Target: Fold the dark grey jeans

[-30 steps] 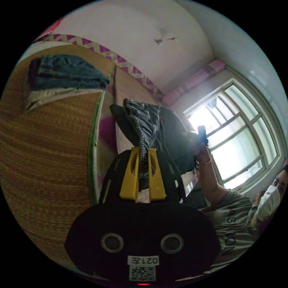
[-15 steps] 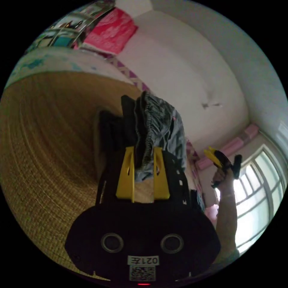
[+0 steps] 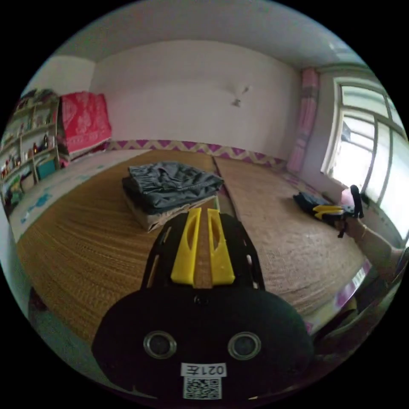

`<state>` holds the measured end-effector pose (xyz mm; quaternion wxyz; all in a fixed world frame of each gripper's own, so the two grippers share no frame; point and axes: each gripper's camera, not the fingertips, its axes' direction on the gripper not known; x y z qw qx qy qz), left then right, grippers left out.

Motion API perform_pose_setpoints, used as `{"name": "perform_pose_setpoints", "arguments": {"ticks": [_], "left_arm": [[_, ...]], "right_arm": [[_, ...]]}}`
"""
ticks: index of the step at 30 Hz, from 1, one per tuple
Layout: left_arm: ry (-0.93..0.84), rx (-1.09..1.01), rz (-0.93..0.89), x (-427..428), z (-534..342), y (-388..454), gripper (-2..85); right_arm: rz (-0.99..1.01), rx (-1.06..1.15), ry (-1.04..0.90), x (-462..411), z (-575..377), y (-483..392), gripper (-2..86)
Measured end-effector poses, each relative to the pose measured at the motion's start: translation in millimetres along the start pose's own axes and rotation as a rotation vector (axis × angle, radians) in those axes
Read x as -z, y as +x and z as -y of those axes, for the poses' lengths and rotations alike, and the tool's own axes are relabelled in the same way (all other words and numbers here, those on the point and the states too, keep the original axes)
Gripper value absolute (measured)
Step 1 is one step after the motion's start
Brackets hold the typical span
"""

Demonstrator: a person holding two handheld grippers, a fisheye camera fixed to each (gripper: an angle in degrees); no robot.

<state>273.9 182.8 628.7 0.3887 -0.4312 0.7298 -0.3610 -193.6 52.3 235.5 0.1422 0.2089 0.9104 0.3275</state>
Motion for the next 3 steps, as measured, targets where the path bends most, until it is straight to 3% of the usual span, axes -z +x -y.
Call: {"name": "perform_pose_setpoints", "arguments": {"ticks": [3], "left_arm": [[-0.021, -0.141, 0.120, 16.7, -34.9, 79.8, 3.4]], "right_arm": [[-0.090, -0.006, 0.087, 47.5, -62.3, -4.0, 10.8]]}}
